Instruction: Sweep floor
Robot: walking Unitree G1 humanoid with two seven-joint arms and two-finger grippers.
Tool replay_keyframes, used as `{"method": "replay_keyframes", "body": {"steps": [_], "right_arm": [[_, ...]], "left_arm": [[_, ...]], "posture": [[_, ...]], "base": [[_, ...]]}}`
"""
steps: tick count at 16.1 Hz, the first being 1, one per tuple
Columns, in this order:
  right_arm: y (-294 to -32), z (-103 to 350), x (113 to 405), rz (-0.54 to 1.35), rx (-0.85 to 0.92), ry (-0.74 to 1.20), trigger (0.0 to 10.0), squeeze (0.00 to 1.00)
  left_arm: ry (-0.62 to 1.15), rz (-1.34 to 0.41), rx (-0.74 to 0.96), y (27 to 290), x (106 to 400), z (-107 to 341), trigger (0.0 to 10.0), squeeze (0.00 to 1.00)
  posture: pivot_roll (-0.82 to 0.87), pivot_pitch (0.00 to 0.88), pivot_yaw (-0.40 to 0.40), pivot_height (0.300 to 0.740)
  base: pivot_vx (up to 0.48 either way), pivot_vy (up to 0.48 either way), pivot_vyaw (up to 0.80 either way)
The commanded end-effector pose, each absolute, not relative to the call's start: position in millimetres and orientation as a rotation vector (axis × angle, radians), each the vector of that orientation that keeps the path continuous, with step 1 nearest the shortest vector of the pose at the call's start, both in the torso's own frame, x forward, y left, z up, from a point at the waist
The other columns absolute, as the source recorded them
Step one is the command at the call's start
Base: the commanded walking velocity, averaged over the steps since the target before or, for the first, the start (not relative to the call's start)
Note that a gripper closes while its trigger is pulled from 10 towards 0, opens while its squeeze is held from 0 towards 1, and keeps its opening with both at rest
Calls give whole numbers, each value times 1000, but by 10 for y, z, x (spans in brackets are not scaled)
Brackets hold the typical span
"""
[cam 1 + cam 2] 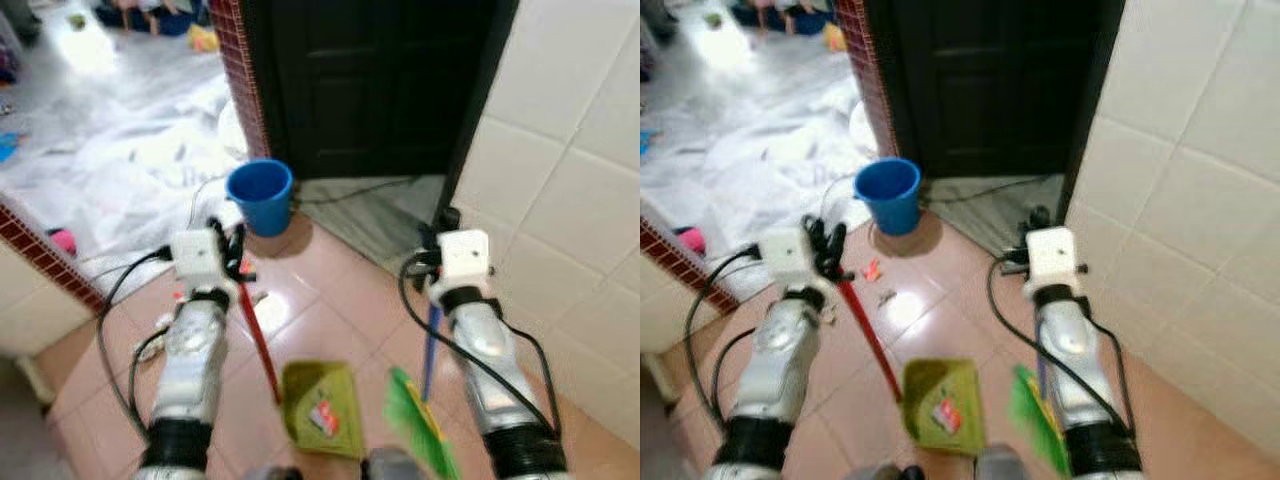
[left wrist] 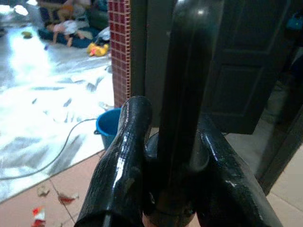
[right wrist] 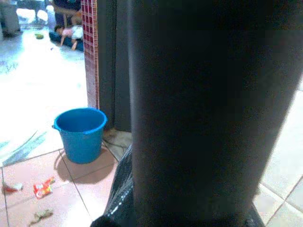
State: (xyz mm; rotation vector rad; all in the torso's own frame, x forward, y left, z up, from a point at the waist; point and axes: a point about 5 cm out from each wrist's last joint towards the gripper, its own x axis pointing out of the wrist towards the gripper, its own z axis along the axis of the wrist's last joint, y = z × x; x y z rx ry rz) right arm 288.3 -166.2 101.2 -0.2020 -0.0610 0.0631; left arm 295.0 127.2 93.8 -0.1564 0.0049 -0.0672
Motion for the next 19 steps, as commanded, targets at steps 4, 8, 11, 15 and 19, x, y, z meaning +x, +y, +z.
{"method": "replay_keyframes", "body": {"steps": [4, 8, 11, 15, 19], "right_arm": [[-1570, 1199, 2950, 97, -197, -151, 10000, 0], [-1590, 1187, 2946, 105, -209, -146, 10000, 0], [-1599, 1208, 2974, 79, -216, -149, 10000, 0], [-1659, 1211, 2981, 50, -222, -148, 10000, 0], [-1683, 1285, 2998, 24, -220, -163, 10000, 0]], "left_arm": [[-24, -10, -185, 1370, 3001, 1020, 10000, 0], [8, 86, -163, 1478, 2996, 946, 10000, 0], [-6, 112, -159, 1494, 3016, 973, 10000, 0], [-37, 91, -178, 1477, 3017, 1055, 10000, 0], [1, 136, -213, 1557, 3020, 966, 10000, 0]], "posture": [[-77, 0, 80, 740], [-75, 0, 74, 740], [-76, 0, 75, 740], [-79, 0, 78, 740], [-80, 0, 72, 740]], "base": [[433, 0, 498], [419, 65, 387], [123, 94, 194], [0, 0, 0], [0, 0, 0]]}}
